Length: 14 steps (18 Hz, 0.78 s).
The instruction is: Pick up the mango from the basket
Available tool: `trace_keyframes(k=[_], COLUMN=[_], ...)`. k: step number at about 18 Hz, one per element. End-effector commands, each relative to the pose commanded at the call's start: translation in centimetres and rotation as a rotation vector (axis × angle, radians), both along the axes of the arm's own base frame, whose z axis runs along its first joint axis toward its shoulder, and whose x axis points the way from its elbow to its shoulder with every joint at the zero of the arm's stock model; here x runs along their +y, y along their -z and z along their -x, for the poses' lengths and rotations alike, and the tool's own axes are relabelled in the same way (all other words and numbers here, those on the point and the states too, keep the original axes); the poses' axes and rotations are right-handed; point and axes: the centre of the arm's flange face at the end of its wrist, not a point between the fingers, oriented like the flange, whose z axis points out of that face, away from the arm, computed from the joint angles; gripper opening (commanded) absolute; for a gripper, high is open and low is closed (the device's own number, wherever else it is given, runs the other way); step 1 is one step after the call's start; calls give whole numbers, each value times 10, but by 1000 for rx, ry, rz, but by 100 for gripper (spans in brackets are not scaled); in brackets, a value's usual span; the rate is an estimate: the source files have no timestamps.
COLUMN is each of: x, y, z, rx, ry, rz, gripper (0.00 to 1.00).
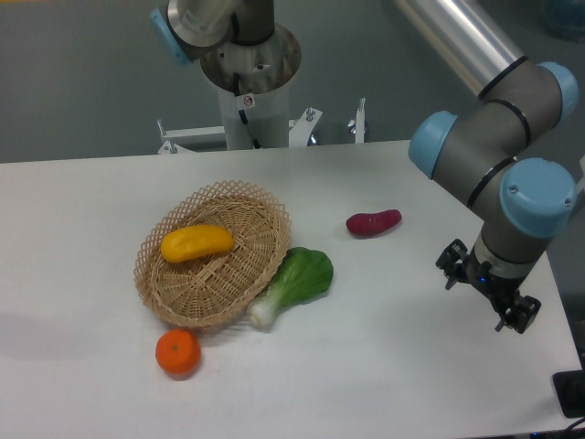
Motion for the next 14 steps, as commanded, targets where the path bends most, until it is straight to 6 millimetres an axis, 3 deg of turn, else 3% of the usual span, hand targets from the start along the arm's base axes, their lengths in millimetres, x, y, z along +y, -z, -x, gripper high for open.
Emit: trace_keyframes(k=[9, 14], x=[0, -1], y=[-1, 0], z=[-1, -16], rx=[-6, -30], ry=[-21, -46], rz=[-8, -12], gripper=[100, 100])
